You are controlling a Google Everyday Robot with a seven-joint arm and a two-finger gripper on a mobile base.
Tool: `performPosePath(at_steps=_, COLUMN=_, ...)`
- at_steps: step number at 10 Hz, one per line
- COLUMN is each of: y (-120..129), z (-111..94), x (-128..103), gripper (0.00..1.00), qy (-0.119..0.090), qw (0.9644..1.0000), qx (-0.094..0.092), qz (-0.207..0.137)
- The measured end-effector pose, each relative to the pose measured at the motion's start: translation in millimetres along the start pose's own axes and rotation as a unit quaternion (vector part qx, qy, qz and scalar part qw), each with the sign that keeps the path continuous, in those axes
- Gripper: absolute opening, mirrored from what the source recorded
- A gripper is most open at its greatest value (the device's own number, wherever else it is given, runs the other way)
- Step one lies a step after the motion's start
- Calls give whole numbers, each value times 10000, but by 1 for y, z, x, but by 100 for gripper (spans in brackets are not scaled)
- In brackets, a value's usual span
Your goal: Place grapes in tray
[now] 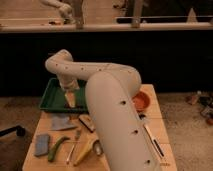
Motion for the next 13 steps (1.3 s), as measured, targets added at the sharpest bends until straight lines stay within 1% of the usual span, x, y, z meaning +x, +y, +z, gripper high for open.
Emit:
performPosePath(at_steps=2, y=13, z=-14, x=3, gripper=80, qy=-8, qw=9999, qx=136, qz=-30)
performPosePath(at_steps=3, y=14, z=-16, x=6, gripper=80, qy=10, qw=9998, qx=186, qz=-42)
performPosePath(at_steps=13, y=14, z=-17, x=4, gripper=80, qy=-10, qw=9998, qx=195, qz=-53)
